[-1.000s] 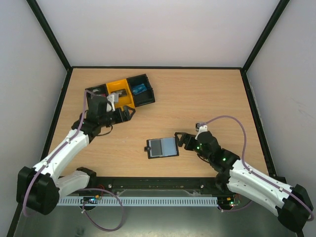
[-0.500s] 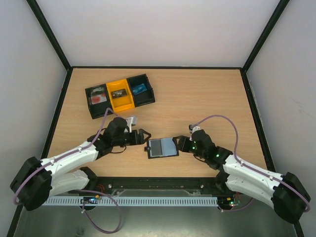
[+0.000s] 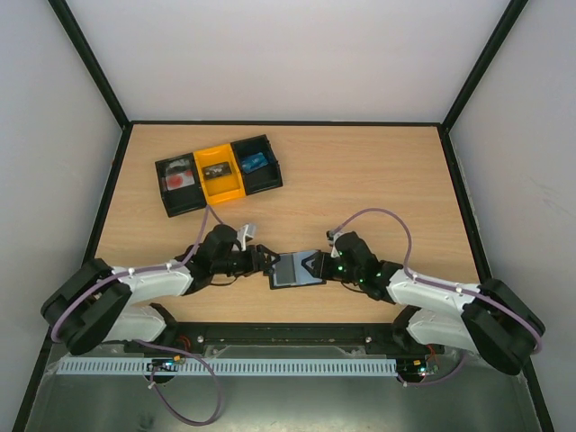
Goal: Take the credit cards out of the card holder
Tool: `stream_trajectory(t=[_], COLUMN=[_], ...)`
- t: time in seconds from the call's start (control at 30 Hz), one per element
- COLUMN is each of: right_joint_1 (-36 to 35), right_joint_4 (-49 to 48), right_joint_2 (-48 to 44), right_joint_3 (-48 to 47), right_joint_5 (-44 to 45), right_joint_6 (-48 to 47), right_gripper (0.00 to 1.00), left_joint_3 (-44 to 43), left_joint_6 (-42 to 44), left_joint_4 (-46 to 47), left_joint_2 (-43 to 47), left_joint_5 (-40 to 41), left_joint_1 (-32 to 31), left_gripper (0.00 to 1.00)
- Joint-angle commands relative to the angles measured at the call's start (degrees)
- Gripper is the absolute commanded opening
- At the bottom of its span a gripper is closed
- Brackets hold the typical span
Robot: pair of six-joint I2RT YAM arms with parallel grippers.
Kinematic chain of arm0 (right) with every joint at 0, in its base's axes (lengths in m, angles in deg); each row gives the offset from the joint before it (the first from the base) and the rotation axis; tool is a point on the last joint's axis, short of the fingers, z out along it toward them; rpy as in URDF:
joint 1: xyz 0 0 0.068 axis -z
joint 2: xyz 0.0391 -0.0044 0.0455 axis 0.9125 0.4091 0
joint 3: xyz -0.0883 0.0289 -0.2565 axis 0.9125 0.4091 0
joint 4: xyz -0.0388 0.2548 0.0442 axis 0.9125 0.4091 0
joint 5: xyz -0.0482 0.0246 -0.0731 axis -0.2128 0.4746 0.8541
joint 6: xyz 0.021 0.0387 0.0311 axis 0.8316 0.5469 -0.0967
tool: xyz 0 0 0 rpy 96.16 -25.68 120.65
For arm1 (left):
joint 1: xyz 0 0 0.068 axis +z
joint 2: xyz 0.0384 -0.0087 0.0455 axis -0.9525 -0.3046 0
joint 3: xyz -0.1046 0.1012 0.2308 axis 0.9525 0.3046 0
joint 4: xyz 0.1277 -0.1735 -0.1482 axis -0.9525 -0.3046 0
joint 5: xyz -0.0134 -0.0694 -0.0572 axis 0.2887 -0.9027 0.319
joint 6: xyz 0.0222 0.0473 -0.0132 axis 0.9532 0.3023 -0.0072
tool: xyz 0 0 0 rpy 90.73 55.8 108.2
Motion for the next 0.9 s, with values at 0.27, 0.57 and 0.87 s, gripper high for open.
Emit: stream_trajectory(t=[0.27, 0.57, 0.87], right_joint_1=[-1.1, -1.4, -1.4], right_joint_4=[-7.9, -13.7, -15.1], right_joint_2=[9.3, 15.0, 18.8], right_joint_3=[-4.2, -3.8, -3.9], right_joint_5=[-3.8, -7.3, -8.0], right_joint_6=[0.5, 1.4, 1.3], right_gripper=[0.33, 0.29, 0.29], left_joint_3=[2.3, 1.9, 1.3], left_joint_6=[-4.9, -5.6, -3.0], left_joint_4=[11.4, 12.1, 6.0], left_joint_2=[-6.8, -8.7, -8.0], left_joint_5=[-4.7, -5.4, -4.3], left_joint_1=[-0.5, -1.1, -1.1], left_gripper=[0.48, 0.50, 0.51])
